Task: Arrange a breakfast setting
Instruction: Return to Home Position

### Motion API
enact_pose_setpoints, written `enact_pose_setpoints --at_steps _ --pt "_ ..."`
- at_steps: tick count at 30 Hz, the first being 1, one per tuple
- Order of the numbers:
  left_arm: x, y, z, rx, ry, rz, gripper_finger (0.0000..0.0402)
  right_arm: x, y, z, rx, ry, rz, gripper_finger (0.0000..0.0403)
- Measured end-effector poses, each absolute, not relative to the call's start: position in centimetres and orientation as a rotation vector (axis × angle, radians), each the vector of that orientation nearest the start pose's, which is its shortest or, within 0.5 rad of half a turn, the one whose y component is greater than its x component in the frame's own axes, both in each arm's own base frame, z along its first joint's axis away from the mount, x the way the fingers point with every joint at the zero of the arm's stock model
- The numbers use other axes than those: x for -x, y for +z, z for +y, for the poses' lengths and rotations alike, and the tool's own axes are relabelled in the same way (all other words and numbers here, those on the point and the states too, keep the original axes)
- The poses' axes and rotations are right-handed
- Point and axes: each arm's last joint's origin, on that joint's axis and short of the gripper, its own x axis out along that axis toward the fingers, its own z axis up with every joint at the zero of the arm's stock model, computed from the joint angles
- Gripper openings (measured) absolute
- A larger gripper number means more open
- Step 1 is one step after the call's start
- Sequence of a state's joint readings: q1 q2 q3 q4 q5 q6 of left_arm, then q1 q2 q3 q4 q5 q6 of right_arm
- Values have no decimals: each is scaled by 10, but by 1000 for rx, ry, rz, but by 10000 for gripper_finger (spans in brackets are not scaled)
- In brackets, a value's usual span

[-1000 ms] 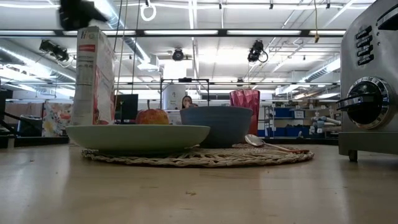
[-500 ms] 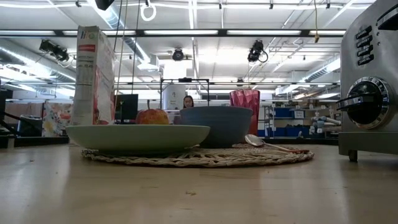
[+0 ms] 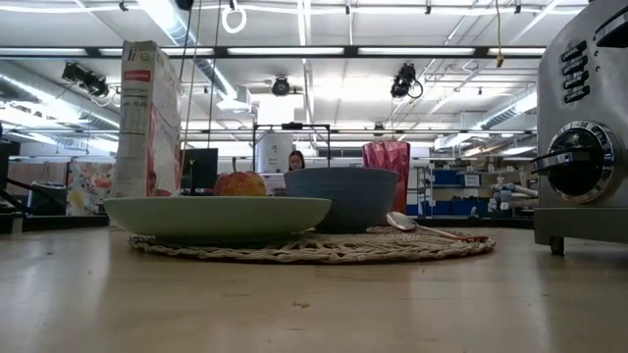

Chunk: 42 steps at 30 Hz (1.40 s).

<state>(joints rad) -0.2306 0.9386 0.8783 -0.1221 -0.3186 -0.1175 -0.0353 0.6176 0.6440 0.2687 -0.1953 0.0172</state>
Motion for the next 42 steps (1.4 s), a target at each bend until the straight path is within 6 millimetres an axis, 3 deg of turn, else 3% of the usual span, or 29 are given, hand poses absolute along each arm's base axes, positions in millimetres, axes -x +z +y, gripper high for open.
enact_pose_setpoints --at_steps 12,23,34,38,42 --pt "-197 314 -37 75 85 122 84 -125 312 3 -20 103 -259 67" --pt "-154 295 -38 19 3 12 84 -100 274 12 -41 174 -277 67" --pt "-135 238 -28 18 38 -221 84 -89 205 4 -40 100 -413 67" --pt "-128 217 -24 82 50 -213 84 -91 202 2 -39 77 -332 67" --pt "-119 201 -21 97 43 -225 84 -89 205 2 -48 74 -363 67"
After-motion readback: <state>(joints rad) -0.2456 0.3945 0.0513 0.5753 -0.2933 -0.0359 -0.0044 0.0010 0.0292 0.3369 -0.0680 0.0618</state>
